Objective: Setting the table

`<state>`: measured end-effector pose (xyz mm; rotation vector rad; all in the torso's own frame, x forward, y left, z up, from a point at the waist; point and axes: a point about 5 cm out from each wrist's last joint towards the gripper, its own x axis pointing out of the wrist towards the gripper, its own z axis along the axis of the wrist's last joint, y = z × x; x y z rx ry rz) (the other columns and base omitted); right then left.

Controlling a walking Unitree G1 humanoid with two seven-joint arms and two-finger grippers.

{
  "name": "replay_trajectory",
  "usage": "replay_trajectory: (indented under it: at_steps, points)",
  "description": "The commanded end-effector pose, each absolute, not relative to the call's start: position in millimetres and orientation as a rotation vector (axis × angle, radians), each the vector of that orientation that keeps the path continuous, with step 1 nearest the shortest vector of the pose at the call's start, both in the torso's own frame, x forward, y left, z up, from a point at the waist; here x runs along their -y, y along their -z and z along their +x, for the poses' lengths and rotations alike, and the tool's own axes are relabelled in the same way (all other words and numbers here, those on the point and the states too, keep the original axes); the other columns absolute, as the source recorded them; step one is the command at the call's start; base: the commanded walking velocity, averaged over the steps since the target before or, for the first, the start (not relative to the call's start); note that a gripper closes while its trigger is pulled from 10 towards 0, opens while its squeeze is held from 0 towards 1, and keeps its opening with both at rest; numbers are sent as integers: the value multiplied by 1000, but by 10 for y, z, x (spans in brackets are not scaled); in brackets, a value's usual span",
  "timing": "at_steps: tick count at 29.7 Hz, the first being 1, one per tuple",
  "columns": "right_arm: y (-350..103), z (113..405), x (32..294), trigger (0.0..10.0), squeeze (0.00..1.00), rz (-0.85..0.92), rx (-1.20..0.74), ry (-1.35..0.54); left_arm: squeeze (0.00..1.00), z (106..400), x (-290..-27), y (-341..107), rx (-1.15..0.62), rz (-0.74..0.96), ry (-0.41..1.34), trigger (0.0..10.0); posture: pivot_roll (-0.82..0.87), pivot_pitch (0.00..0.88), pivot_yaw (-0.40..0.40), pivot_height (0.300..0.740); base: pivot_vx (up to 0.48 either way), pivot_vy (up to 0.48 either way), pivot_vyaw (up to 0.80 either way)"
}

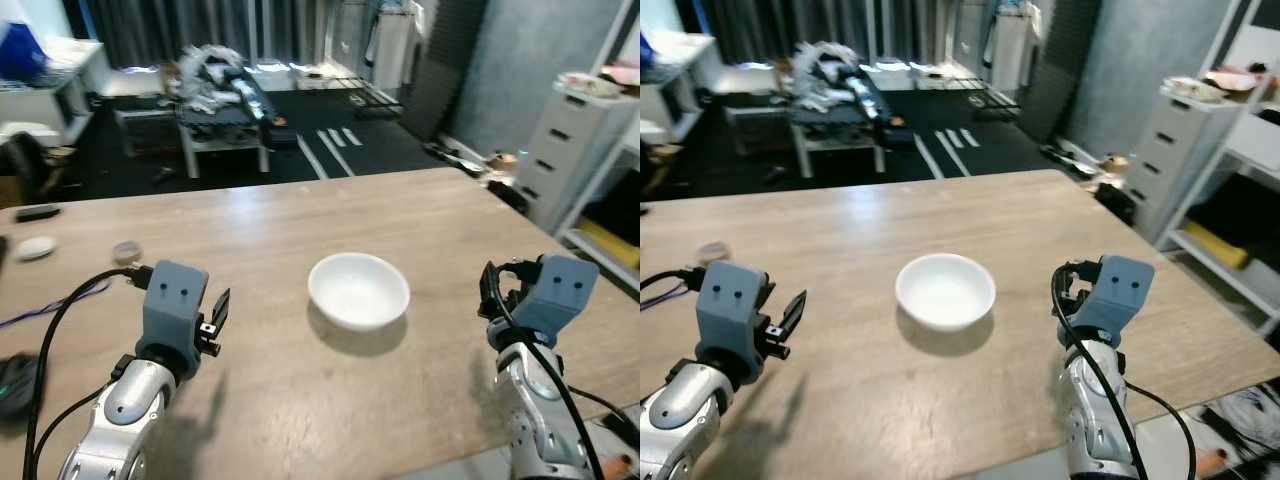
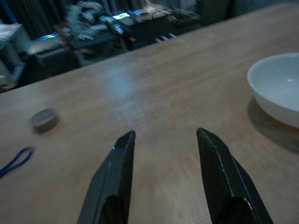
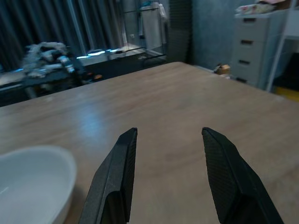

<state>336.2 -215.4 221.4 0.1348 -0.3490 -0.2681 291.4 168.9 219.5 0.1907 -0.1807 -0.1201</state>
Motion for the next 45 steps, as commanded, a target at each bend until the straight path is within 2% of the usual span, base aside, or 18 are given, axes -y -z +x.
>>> replay_trajectory:
  at_steps: [1,13,32,45]
  points:
    - [-2181,3340,2197,10000,0,128,345,289,0,2919,-1698,-2172,170,202,115,10000,98,123,44,740,-382,0,0]
    - [-2184,3343,2199,10000,0,126,345,288,0,2927,-1692,-2167,170,202,117,10000,97,120,44,740,-377,0,0]
    - [-2179,3346,2199,10000,0,129,343,288,0,2941,-1675,-2148,161,189,122,10000,89,109,44,740,0,0,0]
    - [-2157,3349,2204,10000,0,144,327,291,0,2946,-1686,-2135,150,195,112,10000,92,115,46,740,0,0,-780]
